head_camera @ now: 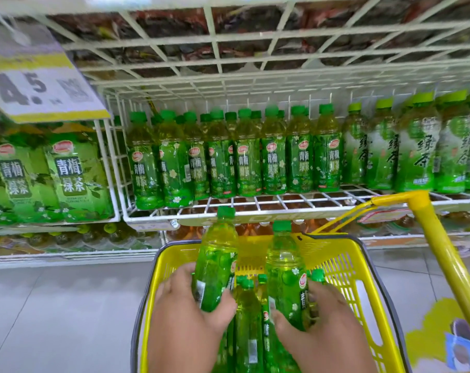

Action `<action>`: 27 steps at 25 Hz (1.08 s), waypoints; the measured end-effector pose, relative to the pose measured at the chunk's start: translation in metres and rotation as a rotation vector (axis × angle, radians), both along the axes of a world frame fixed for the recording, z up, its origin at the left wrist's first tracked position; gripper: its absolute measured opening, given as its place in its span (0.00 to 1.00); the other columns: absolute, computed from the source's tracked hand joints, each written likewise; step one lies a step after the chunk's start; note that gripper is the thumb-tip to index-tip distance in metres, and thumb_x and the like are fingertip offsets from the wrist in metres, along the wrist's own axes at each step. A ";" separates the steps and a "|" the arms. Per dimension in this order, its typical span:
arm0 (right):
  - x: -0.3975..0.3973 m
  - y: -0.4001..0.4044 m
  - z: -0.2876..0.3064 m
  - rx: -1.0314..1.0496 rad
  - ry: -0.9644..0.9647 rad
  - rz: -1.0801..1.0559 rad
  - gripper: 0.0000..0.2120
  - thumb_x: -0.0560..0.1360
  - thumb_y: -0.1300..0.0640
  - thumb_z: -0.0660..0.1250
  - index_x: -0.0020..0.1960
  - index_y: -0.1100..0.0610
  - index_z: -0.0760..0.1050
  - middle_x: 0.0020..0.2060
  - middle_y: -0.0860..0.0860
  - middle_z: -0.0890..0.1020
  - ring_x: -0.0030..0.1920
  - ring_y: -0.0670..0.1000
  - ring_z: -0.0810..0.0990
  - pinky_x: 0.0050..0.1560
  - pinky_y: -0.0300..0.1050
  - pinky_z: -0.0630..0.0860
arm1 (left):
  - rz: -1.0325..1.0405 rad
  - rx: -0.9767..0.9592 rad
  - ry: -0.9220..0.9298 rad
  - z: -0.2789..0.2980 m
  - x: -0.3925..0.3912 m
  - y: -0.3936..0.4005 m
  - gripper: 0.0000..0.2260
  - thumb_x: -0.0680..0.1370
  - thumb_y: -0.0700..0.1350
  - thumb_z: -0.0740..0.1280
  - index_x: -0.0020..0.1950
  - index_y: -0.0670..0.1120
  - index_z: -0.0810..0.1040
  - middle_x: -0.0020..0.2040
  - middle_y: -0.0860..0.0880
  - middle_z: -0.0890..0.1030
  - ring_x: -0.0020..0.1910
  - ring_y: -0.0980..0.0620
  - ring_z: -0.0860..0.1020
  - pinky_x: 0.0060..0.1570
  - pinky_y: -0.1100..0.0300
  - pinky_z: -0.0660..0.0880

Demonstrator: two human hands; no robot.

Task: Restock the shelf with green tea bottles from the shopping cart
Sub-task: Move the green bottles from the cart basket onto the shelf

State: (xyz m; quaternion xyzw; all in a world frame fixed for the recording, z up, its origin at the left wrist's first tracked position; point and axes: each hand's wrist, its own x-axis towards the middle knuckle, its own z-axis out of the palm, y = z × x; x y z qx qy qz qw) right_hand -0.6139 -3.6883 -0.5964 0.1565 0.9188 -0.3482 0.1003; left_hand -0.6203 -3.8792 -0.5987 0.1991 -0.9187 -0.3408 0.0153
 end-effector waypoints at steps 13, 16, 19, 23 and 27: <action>-0.190 -0.051 0.028 -0.108 0.061 -0.019 0.19 0.67 0.40 0.74 0.45 0.54 0.76 0.41 0.52 0.79 0.37 0.55 0.80 0.30 0.41 0.69 | 0.135 -0.036 0.107 0.014 -0.185 -0.021 0.22 0.68 0.60 0.72 0.55 0.47 0.77 0.51 0.46 0.80 0.48 0.43 0.80 0.47 0.51 0.78; -0.213 -0.064 0.018 -0.094 0.134 -0.007 0.25 0.68 0.41 0.75 0.53 0.57 0.75 0.45 0.55 0.79 0.43 0.56 0.79 0.35 0.42 0.71 | 0.156 -0.058 0.082 0.005 -0.200 -0.024 0.26 0.70 0.59 0.73 0.59 0.46 0.73 0.56 0.45 0.77 0.51 0.43 0.78 0.44 0.57 0.71; -0.231 -0.077 0.004 -0.038 0.154 0.056 0.31 0.69 0.41 0.75 0.62 0.60 0.74 0.55 0.56 0.78 0.54 0.56 0.77 0.50 0.43 0.74 | 0.115 -0.084 0.073 -0.005 -0.209 -0.025 0.29 0.72 0.60 0.72 0.66 0.46 0.69 0.62 0.46 0.72 0.58 0.44 0.75 0.50 0.56 0.70; -0.244 -0.088 -0.013 0.048 0.162 0.121 0.30 0.69 0.40 0.74 0.60 0.61 0.73 0.54 0.57 0.77 0.53 0.56 0.77 0.48 0.42 0.73 | 0.052 -0.373 0.034 -0.015 -0.216 -0.026 0.33 0.73 0.65 0.69 0.67 0.42 0.67 0.64 0.43 0.71 0.60 0.41 0.75 0.45 0.50 0.74; -0.241 -0.089 -0.029 0.026 0.191 0.129 0.33 0.71 0.41 0.73 0.66 0.61 0.70 0.59 0.59 0.74 0.55 0.59 0.77 0.48 0.44 0.74 | -0.014 -0.612 0.038 -0.016 -0.213 -0.025 0.33 0.73 0.69 0.66 0.63 0.44 0.68 0.60 0.44 0.73 0.51 0.41 0.80 0.33 0.54 0.66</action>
